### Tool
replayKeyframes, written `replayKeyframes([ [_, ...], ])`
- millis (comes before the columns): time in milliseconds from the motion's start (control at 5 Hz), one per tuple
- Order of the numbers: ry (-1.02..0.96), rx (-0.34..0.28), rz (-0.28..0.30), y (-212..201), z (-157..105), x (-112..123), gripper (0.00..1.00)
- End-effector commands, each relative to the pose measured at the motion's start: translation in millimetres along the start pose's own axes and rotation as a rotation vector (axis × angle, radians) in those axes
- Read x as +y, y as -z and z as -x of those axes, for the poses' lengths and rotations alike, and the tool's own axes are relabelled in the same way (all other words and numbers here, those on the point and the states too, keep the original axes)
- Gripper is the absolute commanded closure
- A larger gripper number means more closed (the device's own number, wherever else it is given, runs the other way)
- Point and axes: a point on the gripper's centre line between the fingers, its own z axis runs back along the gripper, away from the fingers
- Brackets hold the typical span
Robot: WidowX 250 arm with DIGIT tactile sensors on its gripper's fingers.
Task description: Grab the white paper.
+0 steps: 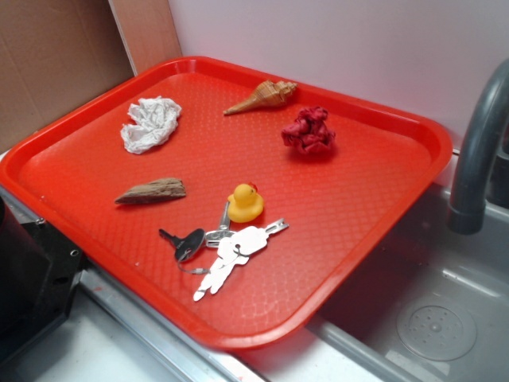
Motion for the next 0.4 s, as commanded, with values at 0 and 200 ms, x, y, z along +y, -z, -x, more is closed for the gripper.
replayKeyframes([
  [0, 0.0, 0.0, 0.0, 0.0, 0.0, 0.0, 0.0],
  [200, -0.201, 0.021, -0.086, 52.2, -36.8, 38.0, 0.0],
])
